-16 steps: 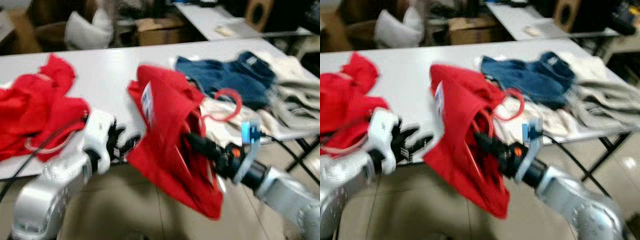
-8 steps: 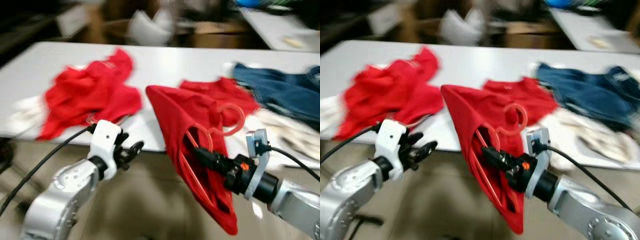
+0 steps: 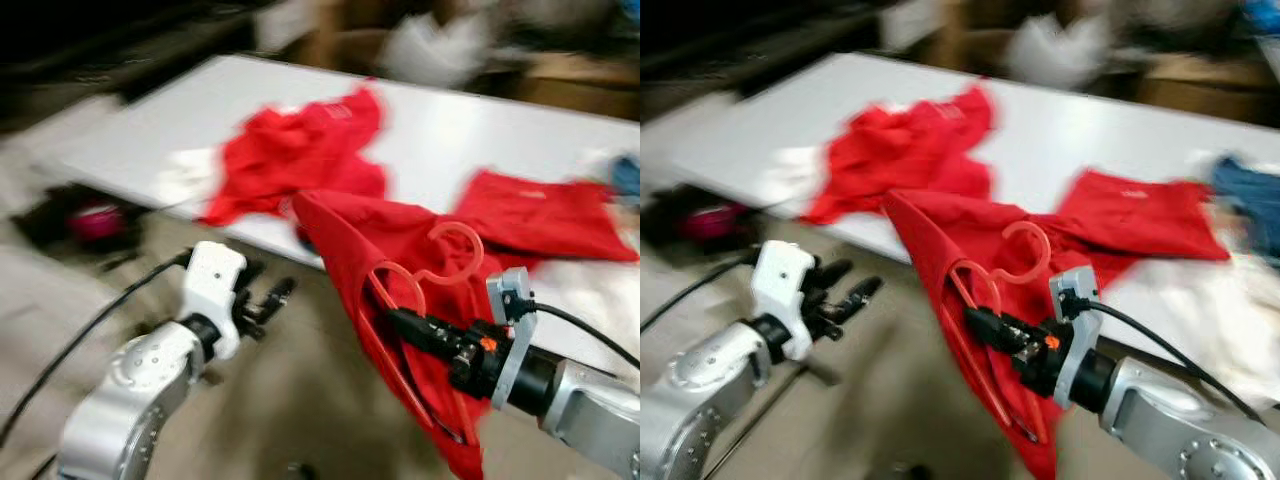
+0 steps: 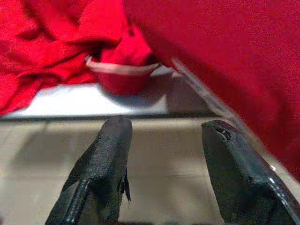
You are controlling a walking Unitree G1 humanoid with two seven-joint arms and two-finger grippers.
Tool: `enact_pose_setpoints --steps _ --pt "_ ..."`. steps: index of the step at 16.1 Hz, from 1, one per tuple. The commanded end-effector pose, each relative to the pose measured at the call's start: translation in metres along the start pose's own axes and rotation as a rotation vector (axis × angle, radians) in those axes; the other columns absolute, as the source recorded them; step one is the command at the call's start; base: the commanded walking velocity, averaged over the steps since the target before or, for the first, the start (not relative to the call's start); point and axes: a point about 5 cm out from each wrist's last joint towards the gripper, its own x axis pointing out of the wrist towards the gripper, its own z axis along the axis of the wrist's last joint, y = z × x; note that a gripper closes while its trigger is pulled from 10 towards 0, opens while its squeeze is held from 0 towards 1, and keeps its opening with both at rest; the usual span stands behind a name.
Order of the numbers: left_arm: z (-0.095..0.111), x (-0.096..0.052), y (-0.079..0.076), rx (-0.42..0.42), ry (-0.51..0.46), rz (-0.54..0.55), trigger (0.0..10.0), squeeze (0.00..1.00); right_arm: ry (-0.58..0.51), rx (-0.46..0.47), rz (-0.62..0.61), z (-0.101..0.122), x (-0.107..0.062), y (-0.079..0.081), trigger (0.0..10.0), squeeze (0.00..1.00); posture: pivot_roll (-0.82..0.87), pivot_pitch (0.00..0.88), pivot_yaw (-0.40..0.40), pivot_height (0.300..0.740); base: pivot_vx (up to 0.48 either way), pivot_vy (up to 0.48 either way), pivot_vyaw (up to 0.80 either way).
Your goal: Hang hanger
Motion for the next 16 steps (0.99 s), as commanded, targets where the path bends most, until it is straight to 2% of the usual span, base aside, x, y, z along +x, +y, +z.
enact_pose_setpoints --steps 1,16 --pt "0.0037 -0.0014 0.0013 0.017 -0.015 0.003 10.0 0.00 -0.012 -0.015 0.035 0.0028 0.0010 0.0055 10.0 0.00 -0.04 0.055 0.054 0.740 0.000 0.000 0.80" --pt "0.0014 0.0033 -0.0083 0.025 -0.012 -0.077 10.0 0.00 0.050 -0.062 0.012 -0.0020 -0.0064 0.0002 10.0 0.00 -0.05 0.025 0.063 0.740 0.000 0.000 0.80"
